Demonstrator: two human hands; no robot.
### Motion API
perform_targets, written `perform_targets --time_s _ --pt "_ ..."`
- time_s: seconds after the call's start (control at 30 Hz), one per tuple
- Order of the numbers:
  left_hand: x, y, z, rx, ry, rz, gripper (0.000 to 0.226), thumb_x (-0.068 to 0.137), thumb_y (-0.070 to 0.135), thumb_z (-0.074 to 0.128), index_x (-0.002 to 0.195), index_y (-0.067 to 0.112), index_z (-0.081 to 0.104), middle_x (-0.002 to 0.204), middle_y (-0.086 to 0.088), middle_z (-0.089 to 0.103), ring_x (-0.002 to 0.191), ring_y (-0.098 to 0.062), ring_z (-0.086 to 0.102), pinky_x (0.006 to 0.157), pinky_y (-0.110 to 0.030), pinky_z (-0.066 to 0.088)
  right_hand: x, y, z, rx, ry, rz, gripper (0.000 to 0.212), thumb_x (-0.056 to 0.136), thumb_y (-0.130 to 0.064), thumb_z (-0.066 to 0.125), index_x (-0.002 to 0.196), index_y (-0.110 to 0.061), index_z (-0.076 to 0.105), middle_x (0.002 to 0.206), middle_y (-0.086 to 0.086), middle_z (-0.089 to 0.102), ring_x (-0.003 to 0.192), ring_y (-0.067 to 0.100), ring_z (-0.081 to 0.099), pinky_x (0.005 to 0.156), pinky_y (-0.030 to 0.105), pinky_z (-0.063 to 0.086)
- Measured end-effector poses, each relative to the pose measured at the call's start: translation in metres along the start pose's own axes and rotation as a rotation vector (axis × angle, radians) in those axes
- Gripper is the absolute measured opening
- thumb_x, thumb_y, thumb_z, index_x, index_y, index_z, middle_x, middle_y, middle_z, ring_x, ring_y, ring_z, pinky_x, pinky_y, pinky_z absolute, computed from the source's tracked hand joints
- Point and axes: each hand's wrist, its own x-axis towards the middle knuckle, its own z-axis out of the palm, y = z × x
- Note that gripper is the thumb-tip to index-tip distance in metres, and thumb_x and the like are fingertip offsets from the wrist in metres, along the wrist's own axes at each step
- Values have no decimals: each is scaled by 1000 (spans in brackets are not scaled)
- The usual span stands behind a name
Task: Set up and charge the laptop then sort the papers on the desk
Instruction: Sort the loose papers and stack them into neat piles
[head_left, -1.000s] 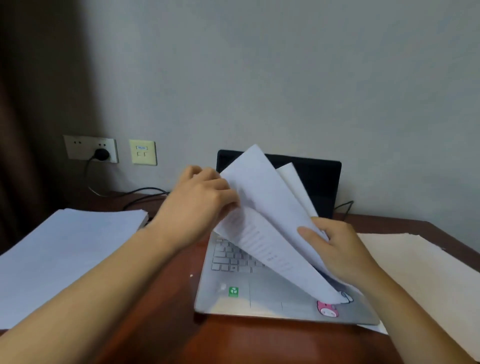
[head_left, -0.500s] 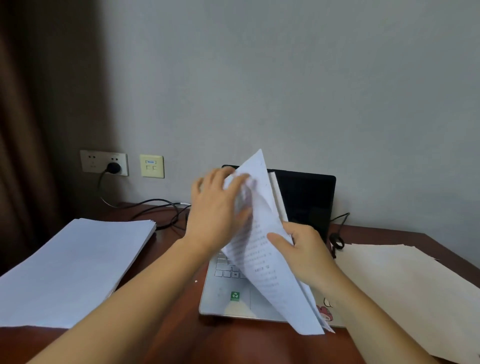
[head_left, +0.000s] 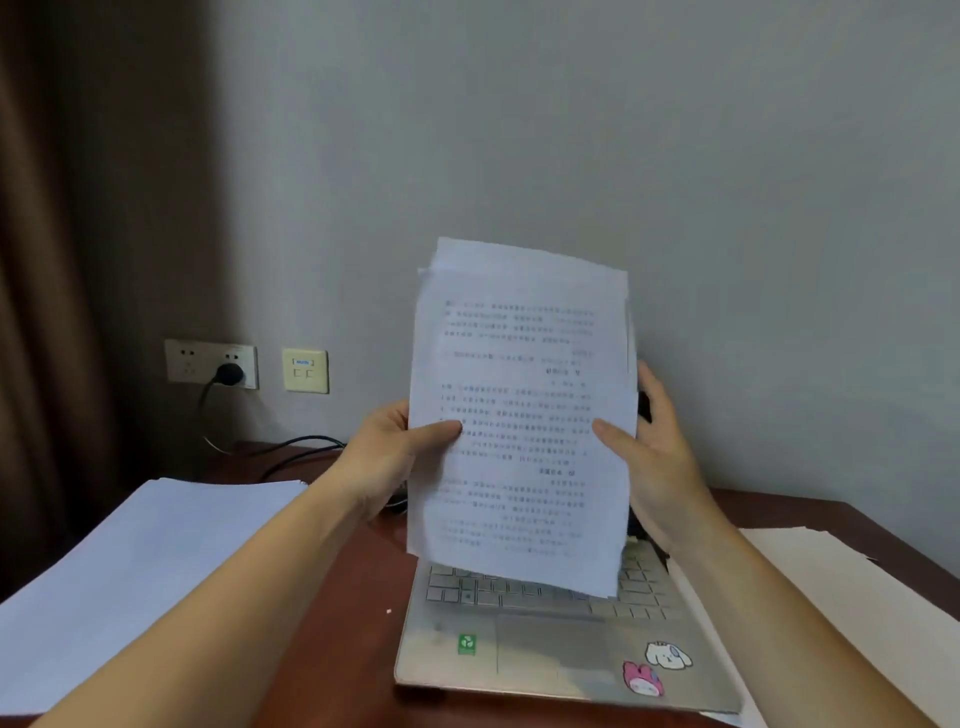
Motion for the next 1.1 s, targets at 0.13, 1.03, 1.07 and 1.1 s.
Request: perform_targets --time_s 0.13,1.03,1.07,1.1 --pt "-5 -38 -2 165 44 21 40 90 7 74 126 21 62 117 2 75 106 -21 73 97 -48 56 -8 45 -3 -103 85 134 61 88 11 63 136 -25 51 124 4 69 106 17 69 91 44 55" --pt "-42 -18 -128 562 330 -213 17 107 24 49 109 15 63 104 -6 73 96 -25 70 86 -41 58 12 87 122 -306 -263 431 36 99 0 43 122 -15 67 118 1 71 103 19 69 89 41 58" --pt "-50 -14 -143 599 356 -249 16 106 24 50 108 18 65 101 -2 73 92 -21 71 80 -35 58 11 93 137 -293 -273 474 35 97 3 44 118 -11 68 114 3 72 101 21 70 87 40 58" --pt "-55 -11 -154 630 388 -277 16 106 25 52 107 19 66 99 0 73 89 -18 71 76 -32 57 11 99 149 -287 -271 506 33 95 6 46 114 -7 70 109 6 74 98 23 71 86 39 57"
